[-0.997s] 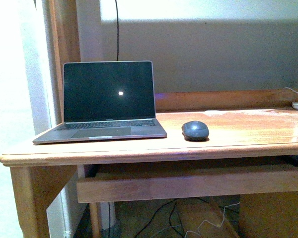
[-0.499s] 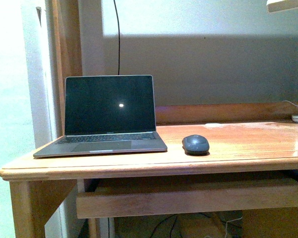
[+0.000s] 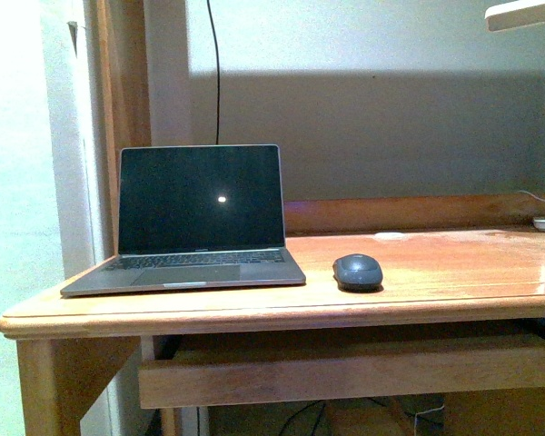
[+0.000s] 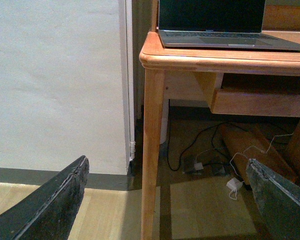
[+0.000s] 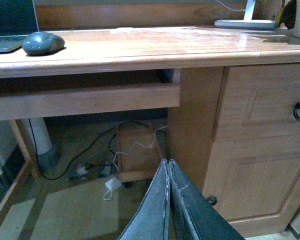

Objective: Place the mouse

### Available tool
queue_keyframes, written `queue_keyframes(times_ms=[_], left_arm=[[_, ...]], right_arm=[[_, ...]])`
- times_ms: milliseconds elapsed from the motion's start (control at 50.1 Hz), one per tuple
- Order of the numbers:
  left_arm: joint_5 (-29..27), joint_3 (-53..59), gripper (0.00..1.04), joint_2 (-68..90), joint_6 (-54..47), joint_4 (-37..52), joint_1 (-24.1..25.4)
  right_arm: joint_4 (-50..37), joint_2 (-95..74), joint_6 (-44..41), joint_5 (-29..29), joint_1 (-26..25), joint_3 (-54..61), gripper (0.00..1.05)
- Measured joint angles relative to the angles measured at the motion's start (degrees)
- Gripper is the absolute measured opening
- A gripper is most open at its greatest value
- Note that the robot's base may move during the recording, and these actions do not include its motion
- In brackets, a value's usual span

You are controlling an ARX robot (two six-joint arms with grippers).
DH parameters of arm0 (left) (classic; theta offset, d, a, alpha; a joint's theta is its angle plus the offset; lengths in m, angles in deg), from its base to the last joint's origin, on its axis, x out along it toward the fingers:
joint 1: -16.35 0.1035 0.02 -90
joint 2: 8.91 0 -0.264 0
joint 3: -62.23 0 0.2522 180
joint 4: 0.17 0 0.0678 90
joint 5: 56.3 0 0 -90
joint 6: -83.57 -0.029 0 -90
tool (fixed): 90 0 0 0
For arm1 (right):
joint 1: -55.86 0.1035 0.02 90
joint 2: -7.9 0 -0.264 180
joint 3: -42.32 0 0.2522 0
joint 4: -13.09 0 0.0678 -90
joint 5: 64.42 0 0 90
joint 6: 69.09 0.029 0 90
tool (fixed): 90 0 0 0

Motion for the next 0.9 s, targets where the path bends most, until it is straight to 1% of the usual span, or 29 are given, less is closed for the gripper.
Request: queue_keyframes(times_ms=[20, 40, 80, 239, 279, 339, 419, 519, 539, 559, 618, 898], left_arm=[[0.00, 0.00, 0.97, 0.00, 0.00, 0.00, 0.00], [0.00, 0.00, 0.97, 0.00, 0.00, 0.00, 0.00], [0.00, 0.00, 0.97, 0.00, 0.02, 0.00, 0.00], [0.00, 0.00, 0.97, 0.00, 0.00, 0.00, 0.00], [0.00, 0.00, 0.97, 0.00, 0.00, 0.00, 0.00], [0.00, 0.00, 0.97, 0.00, 0.00, 0.00, 0.00], [0.00, 0.00, 0.97, 0.00, 0.00, 0.00, 0.00], [0.02, 0.00, 0.97, 0.00, 0.00, 0.00, 0.00], [0.00, 0.00, 0.97, 0.00, 0.00, 0.00, 0.00], [0.00, 0.00, 0.97, 0.00, 0.00, 0.00, 0.00], [0.00, 0.00, 0.97, 0.00, 0.00, 0.00, 0.00], [0.00, 0.00, 0.97, 0.00, 0.00, 0.00, 0.00]], right_arm=[[0.00, 0.00, 0.00, 0.00, 0.00, 0.00, 0.03], [0.00, 0.00, -0.11, 0.00, 0.00, 0.00, 0.05], [0.00, 0.00, -0.11, 0.00, 0.00, 0.00, 0.12], [0.00, -0.02, -0.11, 0.00, 0.00, 0.00, 0.50], [0.00, -0.02, -0.11, 0.00, 0.00, 0.00, 0.55], [0.00, -0.02, -0.11, 0.00, 0.00, 0.00, 0.66], [0.00, -0.02, -0.11, 0.00, 0.00, 0.00, 0.76], [0.00, -0.02, -0.11, 0.00, 0.00, 0.00, 0.92], [0.00, -0.02, -0.11, 0.00, 0.00, 0.00, 0.97], [0.00, -0.02, -0.09, 0.00, 0.00, 0.00, 0.99], [0.00, -0.02, -0.11, 0.00, 0.00, 0.00, 0.97], [0.00, -0.02, -0.11, 0.00, 0.00, 0.00, 0.97]])
